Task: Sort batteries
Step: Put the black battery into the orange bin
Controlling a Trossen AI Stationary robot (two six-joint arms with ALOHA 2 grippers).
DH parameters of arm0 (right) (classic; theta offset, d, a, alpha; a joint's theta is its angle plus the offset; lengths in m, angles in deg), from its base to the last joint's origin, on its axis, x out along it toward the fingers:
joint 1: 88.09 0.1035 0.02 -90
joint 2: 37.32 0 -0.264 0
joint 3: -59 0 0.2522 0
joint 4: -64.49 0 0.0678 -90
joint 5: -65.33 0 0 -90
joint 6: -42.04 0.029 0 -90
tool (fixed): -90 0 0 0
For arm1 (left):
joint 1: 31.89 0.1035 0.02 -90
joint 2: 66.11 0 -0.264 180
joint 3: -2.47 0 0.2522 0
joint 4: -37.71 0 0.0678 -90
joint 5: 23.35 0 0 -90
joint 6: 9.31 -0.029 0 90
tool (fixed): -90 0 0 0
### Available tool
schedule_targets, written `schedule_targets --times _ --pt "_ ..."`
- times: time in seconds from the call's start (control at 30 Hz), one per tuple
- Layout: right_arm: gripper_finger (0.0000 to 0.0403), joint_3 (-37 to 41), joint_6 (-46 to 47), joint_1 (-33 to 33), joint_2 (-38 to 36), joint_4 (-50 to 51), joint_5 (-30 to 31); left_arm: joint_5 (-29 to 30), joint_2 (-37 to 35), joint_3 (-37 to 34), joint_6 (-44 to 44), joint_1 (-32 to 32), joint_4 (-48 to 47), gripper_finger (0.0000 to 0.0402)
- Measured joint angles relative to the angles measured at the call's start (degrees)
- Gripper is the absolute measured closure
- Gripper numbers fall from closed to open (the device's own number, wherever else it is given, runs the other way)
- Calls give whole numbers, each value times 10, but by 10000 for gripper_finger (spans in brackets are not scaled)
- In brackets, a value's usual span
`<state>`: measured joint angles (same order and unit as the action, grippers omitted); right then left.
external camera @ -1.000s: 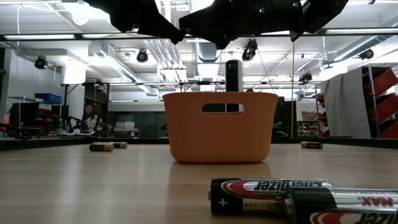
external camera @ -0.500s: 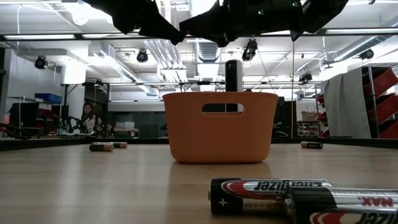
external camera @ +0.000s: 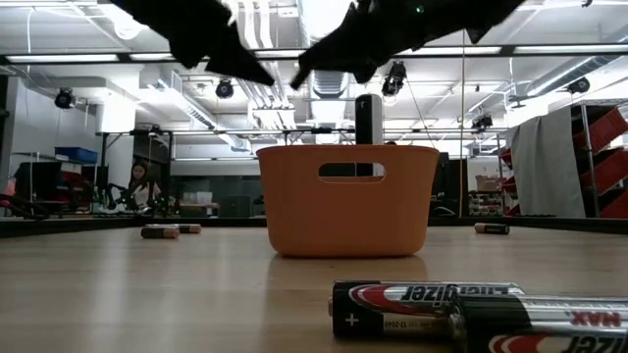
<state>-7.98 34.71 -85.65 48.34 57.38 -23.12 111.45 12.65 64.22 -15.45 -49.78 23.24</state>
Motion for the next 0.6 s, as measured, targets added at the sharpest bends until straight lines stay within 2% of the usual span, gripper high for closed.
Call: schedule_targets --times 0.2,0.33,0.47,0.6 --pt "358 -91 29 -1 -2 247 -1 28 -4 0 50 0 -87 272" --pt "358 -129 47 3 8 365 -13 28 -8 0 95 0 -144 270" --pt "358 -124 78 4 25 381 -53 28 -10 0 151 0 -220 270" --pt "357 -104 115 5 48 382 -55 23 -11 0 224 0 -318 270"
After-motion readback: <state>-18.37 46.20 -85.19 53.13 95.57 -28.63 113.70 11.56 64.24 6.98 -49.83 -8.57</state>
